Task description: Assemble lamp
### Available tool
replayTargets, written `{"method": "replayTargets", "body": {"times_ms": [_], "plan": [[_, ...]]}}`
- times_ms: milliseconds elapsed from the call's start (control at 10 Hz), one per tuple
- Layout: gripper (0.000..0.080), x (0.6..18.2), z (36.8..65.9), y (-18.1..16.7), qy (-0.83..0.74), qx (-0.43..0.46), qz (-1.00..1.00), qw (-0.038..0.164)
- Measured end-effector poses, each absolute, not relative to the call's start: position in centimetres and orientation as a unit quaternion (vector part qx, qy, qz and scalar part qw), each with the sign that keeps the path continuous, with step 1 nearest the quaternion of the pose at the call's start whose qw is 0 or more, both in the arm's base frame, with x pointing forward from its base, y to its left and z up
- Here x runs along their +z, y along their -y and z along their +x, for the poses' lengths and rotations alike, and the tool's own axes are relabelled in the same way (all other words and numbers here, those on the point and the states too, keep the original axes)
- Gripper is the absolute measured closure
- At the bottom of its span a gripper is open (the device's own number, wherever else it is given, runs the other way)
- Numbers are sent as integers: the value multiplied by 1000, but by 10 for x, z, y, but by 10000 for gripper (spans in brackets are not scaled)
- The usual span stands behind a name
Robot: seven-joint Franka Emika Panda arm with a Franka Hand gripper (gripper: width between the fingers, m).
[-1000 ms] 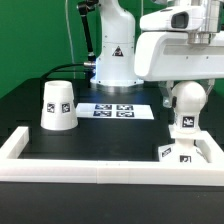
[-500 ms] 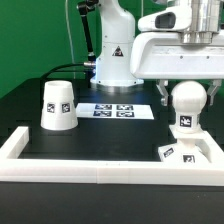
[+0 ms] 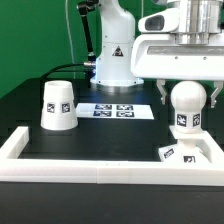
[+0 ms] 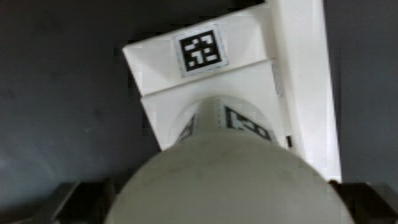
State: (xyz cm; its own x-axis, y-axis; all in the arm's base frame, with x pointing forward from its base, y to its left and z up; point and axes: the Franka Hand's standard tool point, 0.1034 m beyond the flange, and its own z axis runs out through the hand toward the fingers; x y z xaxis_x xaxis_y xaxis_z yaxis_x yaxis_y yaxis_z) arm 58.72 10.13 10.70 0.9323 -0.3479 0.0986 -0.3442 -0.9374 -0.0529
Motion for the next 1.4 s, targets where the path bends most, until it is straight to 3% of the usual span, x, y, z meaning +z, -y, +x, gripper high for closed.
{"method": "replayTargets", "body": {"times_ms": [900, 1400], "plan": [[220, 107, 584, -107, -533, 8, -843, 77], [220, 109, 586, -113, -664, 22, -743, 82]]}}
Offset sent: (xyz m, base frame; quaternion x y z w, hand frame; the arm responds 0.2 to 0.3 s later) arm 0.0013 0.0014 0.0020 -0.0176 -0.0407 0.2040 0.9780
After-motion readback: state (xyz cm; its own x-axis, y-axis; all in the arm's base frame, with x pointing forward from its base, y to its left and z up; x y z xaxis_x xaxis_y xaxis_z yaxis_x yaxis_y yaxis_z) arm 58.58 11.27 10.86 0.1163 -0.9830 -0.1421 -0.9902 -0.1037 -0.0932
